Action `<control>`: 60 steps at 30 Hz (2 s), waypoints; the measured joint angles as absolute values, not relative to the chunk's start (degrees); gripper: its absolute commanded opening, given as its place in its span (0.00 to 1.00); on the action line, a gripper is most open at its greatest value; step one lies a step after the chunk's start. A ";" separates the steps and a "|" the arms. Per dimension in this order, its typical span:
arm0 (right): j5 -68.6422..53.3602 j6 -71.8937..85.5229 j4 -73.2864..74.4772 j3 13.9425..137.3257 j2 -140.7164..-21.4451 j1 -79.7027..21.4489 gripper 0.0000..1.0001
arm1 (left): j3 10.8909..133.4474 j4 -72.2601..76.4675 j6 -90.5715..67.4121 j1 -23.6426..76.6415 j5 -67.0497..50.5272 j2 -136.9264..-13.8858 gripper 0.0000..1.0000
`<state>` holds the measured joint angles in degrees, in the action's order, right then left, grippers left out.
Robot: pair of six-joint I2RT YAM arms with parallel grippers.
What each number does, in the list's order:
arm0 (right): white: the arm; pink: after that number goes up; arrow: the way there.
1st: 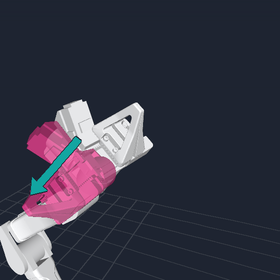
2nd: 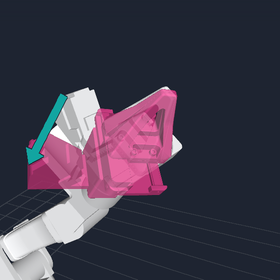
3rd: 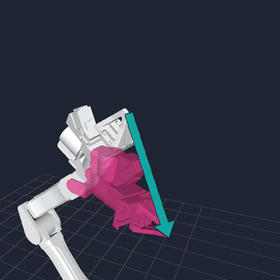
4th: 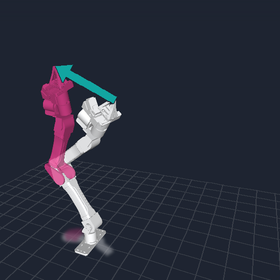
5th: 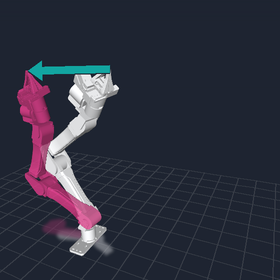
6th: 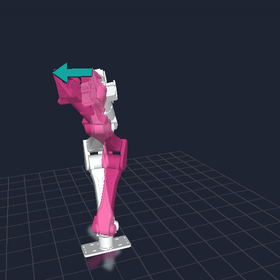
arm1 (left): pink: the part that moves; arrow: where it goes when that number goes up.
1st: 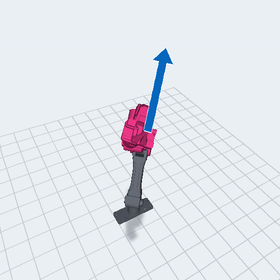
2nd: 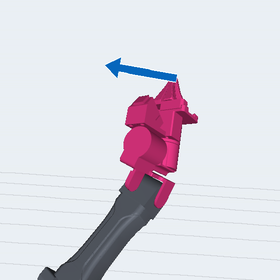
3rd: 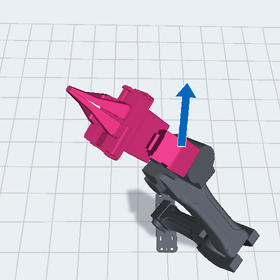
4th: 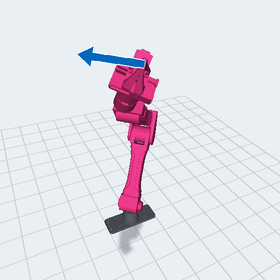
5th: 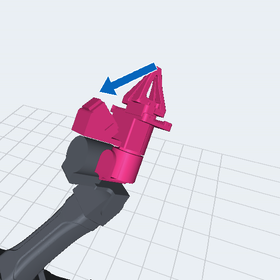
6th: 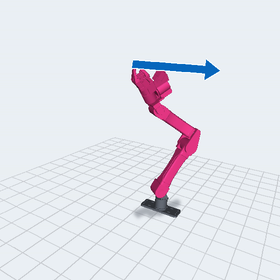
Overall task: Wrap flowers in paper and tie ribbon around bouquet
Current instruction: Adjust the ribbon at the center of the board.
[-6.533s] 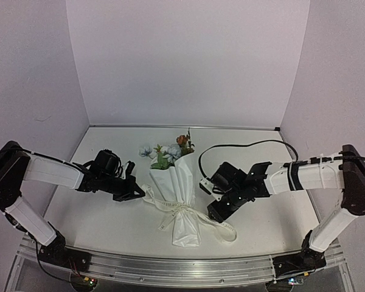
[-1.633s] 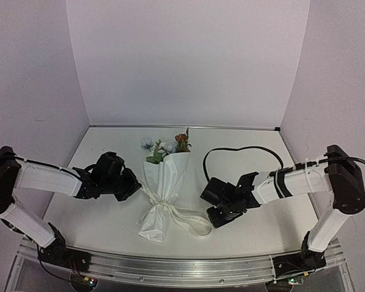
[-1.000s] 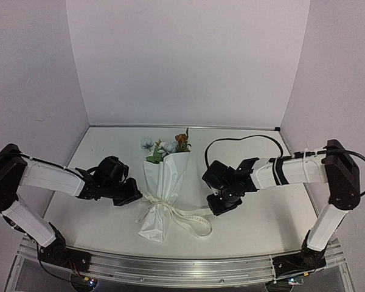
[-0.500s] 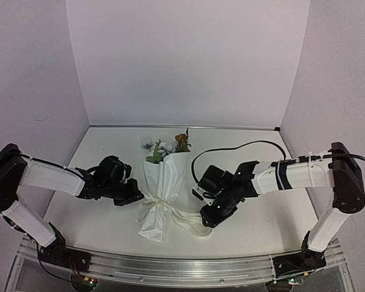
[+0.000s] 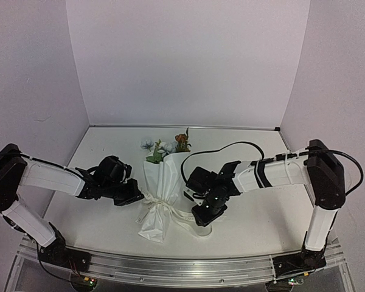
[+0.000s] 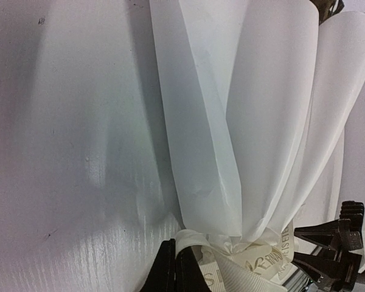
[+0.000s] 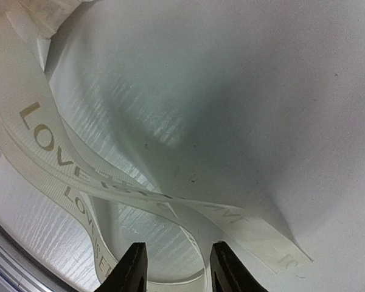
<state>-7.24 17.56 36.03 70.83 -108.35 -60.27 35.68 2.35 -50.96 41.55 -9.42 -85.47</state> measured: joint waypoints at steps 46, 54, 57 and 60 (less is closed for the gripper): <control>14.76 36.44 29.27 55.40 -97.57 -60.44 0.00 | 29.61 1.19 -48.23 33.84 -18.60 -83.17 0.00; 14.61 37.84 25.31 52.49 -95.03 -60.01 0.00 | 26.51 4.47 -49.65 29.48 -23.29 -82.54 0.00; 14.32 38.29 24.42 51.84 -94.34 -59.58 0.00 | 26.04 5.60 -49.98 28.67 -24.70 -82.50 0.00; 13.39 38.44 24.20 51.71 -94.03 -59.40 0.03 | 25.79 6.07 -49.92 28.11 -25.79 -82.50 0.00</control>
<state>13.39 38.44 24.20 51.71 -94.03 -59.40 25.79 6.07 -49.92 28.11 -25.79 -82.50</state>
